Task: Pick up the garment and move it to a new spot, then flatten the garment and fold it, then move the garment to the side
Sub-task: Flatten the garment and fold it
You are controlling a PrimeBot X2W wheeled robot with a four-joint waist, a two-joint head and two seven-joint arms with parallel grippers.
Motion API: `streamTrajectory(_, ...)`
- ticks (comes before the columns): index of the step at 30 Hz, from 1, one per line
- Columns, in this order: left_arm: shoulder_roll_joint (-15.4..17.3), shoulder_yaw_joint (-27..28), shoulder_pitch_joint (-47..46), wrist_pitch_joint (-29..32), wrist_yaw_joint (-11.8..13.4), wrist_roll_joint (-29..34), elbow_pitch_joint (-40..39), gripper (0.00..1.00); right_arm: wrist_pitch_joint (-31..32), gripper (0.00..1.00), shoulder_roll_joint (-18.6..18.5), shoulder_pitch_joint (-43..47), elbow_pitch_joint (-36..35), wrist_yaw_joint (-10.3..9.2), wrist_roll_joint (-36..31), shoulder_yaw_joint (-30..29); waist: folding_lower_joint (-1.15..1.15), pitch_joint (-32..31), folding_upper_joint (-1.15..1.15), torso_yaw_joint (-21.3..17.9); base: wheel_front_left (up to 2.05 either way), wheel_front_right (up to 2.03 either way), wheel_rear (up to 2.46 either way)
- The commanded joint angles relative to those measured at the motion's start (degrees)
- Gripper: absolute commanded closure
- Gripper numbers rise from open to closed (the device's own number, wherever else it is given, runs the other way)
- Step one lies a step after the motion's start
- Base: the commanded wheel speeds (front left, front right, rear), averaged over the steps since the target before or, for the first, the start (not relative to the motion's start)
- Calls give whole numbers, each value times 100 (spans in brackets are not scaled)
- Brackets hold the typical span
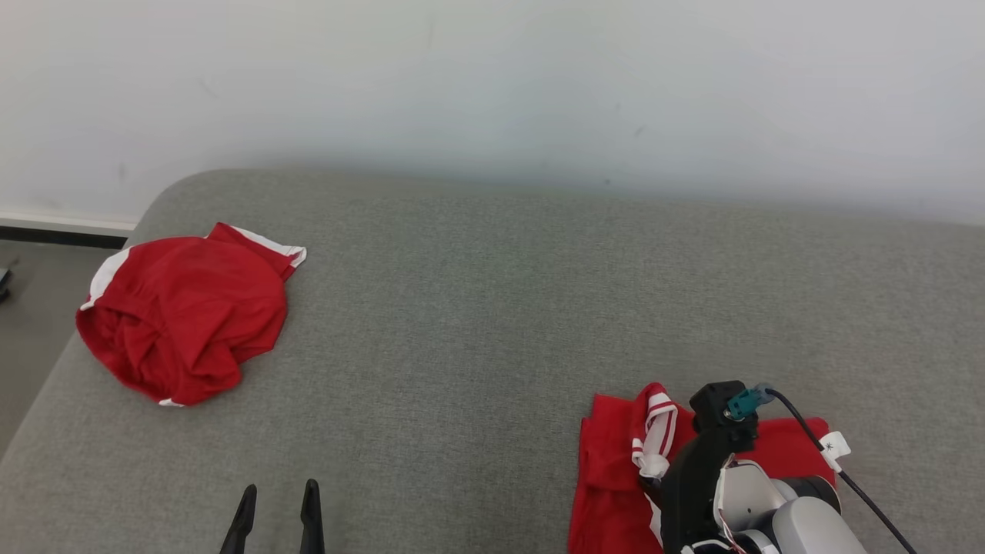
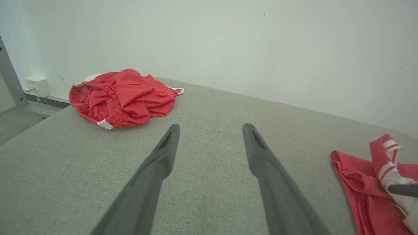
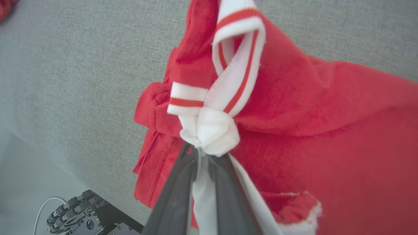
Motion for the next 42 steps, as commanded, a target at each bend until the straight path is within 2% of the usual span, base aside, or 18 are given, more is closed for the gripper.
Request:
streamTrajectory(1, -7, 5, 43, -16, 15, -70, -2, 0, -68, 100, 34, -78, 62, -15, 58, 28, 0, 18, 0, 91, 0, 0, 0)
streamTrajectory(10, -7, 15, 7, -16, 42, -81, -13, 0, -235, 100, 89, -280, 500, -15, 170, 218, 0, 54, 0, 197, 0, 0, 0)
streamTrajectory(11, -8, 21, 3, -16, 51, -90, -18, 0, -298, 0, 93, -315, 497, -15, 257, 269, 0, 57, 0, 194, 0, 0, 0)
streamTrajectory(19, -8, 94, 8, -16, 62, -108, -35, 0, -714, 0, 87, -375, -150, -15, 982, 396, 0, 11, 0, 93, 0, 0, 0)
streamTrajectory(23, -8, 125, 12, -16, 54, -80, -53, 0, -1116, 0, -167, -164, -591, -15, 824, -132, 0, -32, 0, 13, 0, 0, 0)
streamTrajectory(28, -8, 118, 41, -16, 59, -81, -64, 0, -1356, 0, -298, 297, -733, -15, 491, -885, 0, -51, 0, -31, 0, 0, 0)
streamTrajectory(32, -7, 106, 34, -16, 66, -94, -76, 0, -1483, 0, -289, 748, -798, -15, 219, -1181, 0, -34, 0, -55, 0, 0, 0)
streamTrajectory(36, -8, 137, -3, -16, 59, -98, -82, 0, -1672, 0, -185, 1137, -957, -15, 44, -1126, 0, 2, 0, -99, 0, 0, 0)
streamTrajectory(42, -8, 160, -64, -16, 40, -90, -57, 0, -1905, 0, -13, 1507, -1114, -15, -182, -631, 0, 50, 0, -151, 0, 0, 0)
